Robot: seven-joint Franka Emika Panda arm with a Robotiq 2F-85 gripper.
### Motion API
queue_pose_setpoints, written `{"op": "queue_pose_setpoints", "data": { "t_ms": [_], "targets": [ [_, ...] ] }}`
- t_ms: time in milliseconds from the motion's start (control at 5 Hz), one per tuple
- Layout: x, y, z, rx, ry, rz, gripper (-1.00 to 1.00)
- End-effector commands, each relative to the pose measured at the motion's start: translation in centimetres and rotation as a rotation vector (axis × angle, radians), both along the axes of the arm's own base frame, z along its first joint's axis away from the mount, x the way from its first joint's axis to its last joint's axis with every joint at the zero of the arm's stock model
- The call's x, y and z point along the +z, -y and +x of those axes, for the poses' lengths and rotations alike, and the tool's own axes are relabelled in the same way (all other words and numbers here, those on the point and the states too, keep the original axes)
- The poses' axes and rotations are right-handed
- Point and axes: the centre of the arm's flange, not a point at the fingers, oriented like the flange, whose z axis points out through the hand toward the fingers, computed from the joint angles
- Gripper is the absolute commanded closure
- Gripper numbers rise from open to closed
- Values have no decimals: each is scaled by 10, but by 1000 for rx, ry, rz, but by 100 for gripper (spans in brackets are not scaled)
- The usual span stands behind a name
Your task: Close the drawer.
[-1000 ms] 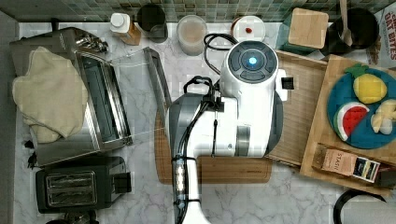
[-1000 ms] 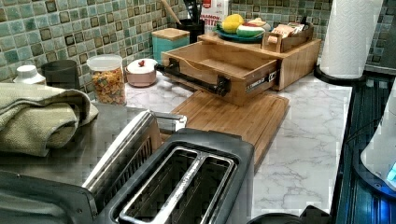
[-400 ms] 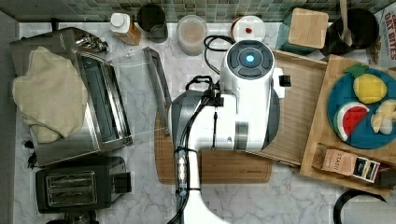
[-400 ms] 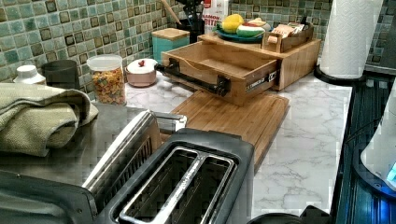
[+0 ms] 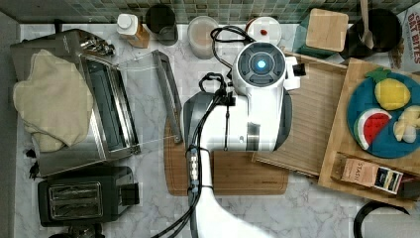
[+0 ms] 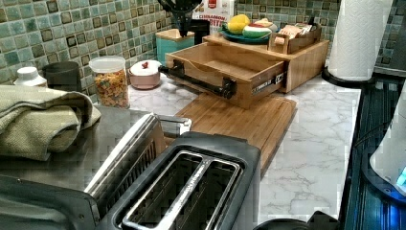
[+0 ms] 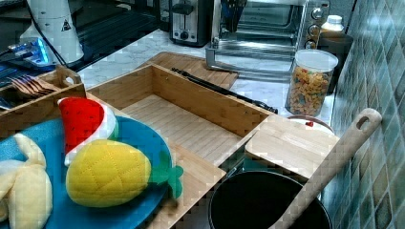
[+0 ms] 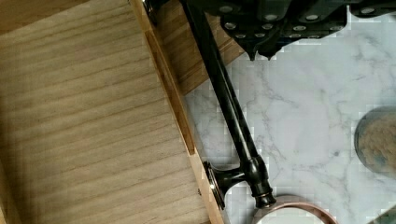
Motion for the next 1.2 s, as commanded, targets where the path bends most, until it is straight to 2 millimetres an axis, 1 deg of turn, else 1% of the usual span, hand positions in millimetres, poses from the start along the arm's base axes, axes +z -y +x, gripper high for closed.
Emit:
{"op": "queue_pose_setpoints", "data": {
  "t_ms": [200,400,600,800,1000,1200],
  "targets": [
    [-36,-26,44,144,-104,8,100],
    [-54,-26,28,146,-49,36,100],
    [-60,-29,20,106,12,45,100],
    [-66,-27,22,90,8,52,100],
    [-86,-16,21,117,34,63,100],
    [-95,-13,15,115,105,6,100]
  ]
}}
